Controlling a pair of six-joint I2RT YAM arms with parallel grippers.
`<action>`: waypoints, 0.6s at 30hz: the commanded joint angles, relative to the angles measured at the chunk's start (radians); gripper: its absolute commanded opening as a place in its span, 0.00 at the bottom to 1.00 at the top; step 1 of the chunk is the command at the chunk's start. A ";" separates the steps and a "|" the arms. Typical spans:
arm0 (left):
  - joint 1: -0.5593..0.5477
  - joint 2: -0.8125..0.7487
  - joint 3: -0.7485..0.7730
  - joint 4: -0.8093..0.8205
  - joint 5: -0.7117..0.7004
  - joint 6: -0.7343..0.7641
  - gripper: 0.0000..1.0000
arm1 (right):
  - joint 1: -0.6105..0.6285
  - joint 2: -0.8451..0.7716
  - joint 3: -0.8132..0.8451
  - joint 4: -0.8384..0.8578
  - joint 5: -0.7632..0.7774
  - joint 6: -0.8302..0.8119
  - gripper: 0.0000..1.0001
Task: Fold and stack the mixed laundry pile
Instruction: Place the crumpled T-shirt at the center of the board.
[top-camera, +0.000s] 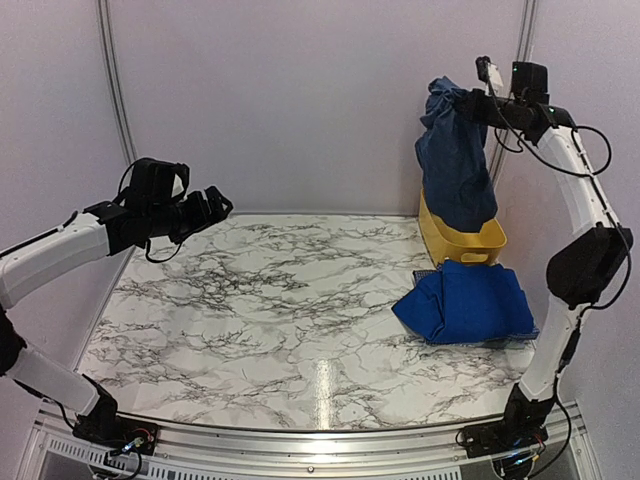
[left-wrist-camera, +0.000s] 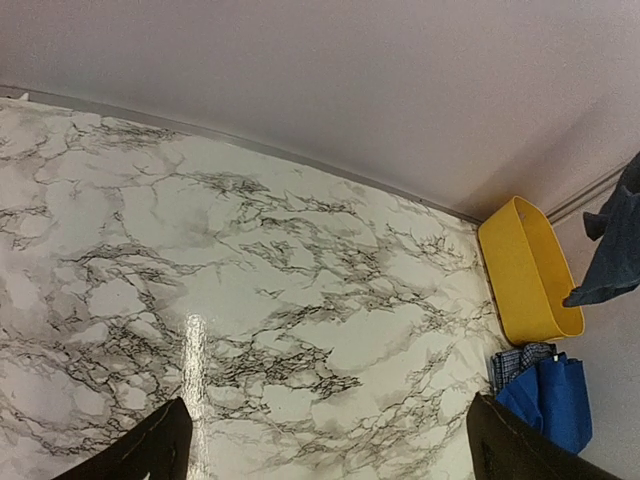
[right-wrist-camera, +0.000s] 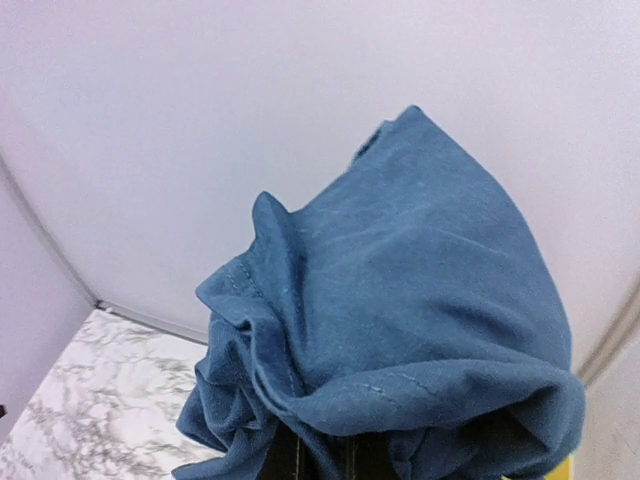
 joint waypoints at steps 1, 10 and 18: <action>0.019 -0.091 -0.056 -0.007 0.017 0.014 0.99 | 0.177 -0.056 0.009 0.062 -0.159 0.043 0.00; 0.063 -0.298 -0.191 -0.039 0.006 -0.011 0.99 | 0.442 -0.055 -0.010 0.271 -0.335 0.278 0.00; 0.069 -0.460 -0.298 -0.114 -0.009 -0.028 0.99 | 0.303 -0.079 -0.467 -0.016 -0.093 0.148 0.93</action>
